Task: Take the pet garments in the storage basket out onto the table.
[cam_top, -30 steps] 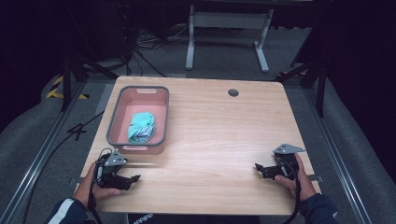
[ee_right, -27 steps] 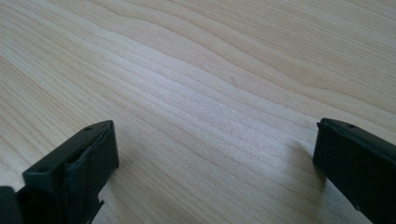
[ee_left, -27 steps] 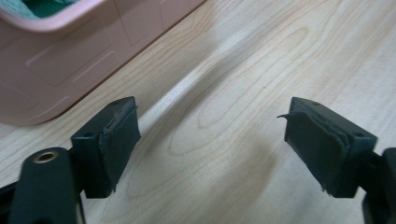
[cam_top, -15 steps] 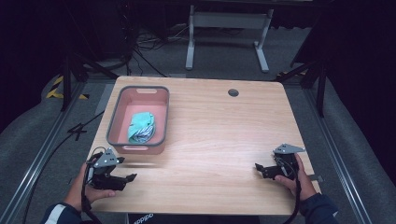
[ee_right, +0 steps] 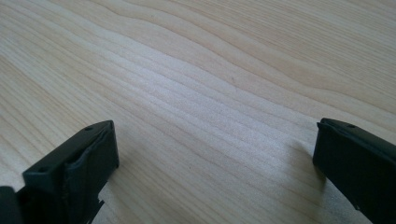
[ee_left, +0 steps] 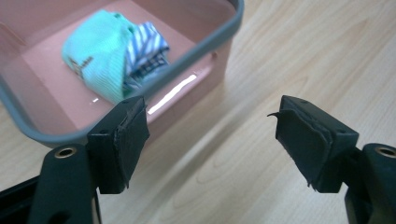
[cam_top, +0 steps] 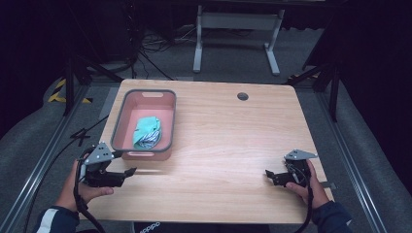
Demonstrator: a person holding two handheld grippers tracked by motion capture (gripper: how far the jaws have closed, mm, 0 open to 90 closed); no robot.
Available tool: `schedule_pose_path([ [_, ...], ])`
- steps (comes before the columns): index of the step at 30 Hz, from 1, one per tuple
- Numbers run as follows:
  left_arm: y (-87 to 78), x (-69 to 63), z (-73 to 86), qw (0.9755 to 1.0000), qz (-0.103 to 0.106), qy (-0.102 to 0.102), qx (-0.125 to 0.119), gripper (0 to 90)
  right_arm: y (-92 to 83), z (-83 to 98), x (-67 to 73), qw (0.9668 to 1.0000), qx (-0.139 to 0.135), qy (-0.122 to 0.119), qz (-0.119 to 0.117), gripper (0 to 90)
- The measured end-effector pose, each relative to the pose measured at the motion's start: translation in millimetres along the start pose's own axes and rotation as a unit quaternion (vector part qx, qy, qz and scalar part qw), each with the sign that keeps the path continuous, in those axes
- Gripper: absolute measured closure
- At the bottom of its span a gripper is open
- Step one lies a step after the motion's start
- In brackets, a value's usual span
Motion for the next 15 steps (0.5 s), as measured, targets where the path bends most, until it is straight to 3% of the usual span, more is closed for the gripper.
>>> schedule_pose_path([
  [4,2.4,11.5,-16.2,0.9999,-0.015,-0.001,0.005,25.9,0.1,-0.1,-0.2,1.0000,0.001,-0.002,0.000,0.5],
  [6,6.4,17.4,-24.6,0.9999,-0.005,-0.004,0.010,25.1,0.1,-0.1,-0.2,1.0000,0.001,-0.002,0.000,0.4],
  [12,21.0,44.3,-48.6,0.9996,-0.012,-0.013,0.020,23.1,0.1,-0.1,-0.2,1.0000,0.001,-0.002,0.000,0.4],
  [15,33.8,55.2,-57.3,0.9985,-0.011,-0.022,0.049,22.1,0.2,-0.2,-0.2,1.0000,0.001,-0.002,-0.001,0.4],
])
Point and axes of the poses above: each handheld gripper's, and its own axes: y roughly forward along the jaws, z roughly out of its underside, x roughly to its left, the point moved 1 cm from there along y, roughly forward along the jaws, and after that the axes turned 8 degrees about y, right-handed, at the moved point
